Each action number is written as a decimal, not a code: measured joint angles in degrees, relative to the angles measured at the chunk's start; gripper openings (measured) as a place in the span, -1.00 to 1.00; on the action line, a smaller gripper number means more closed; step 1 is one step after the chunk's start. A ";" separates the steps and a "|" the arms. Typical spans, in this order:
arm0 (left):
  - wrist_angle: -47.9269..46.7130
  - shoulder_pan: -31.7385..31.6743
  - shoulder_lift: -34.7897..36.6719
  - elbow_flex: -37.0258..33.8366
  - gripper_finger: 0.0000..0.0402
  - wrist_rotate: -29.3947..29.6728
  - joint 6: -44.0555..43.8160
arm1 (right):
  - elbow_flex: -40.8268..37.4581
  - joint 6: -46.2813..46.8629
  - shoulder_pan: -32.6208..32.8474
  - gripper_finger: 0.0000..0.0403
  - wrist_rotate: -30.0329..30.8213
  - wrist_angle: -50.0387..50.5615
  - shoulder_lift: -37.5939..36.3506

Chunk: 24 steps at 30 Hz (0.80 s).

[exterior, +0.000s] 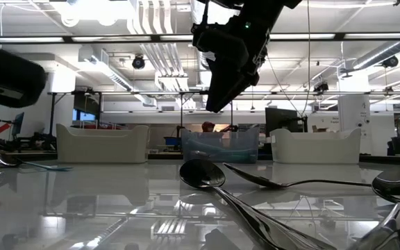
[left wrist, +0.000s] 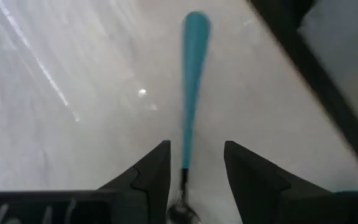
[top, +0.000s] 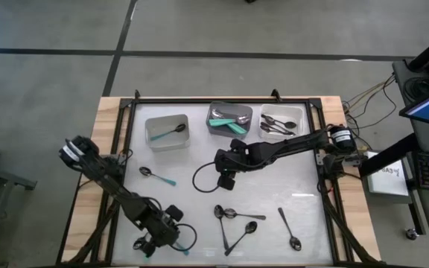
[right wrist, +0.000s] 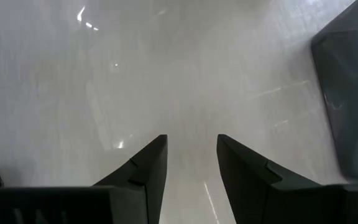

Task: Sort silverware by color (type)
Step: Put the blue spoon into the gray bin

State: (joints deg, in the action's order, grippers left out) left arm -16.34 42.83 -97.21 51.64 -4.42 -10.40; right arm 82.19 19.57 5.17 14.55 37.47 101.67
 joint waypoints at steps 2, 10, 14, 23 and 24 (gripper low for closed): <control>0.00 0.00 -1.09 -0.02 -0.34 0.45 0.05 | 0.00 0.00 0.11 -0.34 0.00 0.00 0.00; 0.06 0.00 -5.80 0.35 -0.40 1.57 -3.21 | 0.00 0.00 0.35 -0.34 0.00 0.02 0.00; 0.08 -0.17 -5.91 0.33 -0.61 1.42 -6.49 | 0.00 0.00 0.35 -0.34 0.00 0.00 0.00; -1.62 -0.24 -5.42 0.24 -0.98 1.46 -8.14 | 0.00 0.50 0.35 -0.34 0.02 0.00 0.00; -1.88 -0.24 -5.04 0.17 -0.98 1.44 -7.81 | 0.00 0.78 0.35 -0.34 0.02 0.00 0.01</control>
State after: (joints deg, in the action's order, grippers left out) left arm -18.23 42.59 -102.25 51.81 -2.98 -18.21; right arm 82.19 20.36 5.52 14.57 37.47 101.68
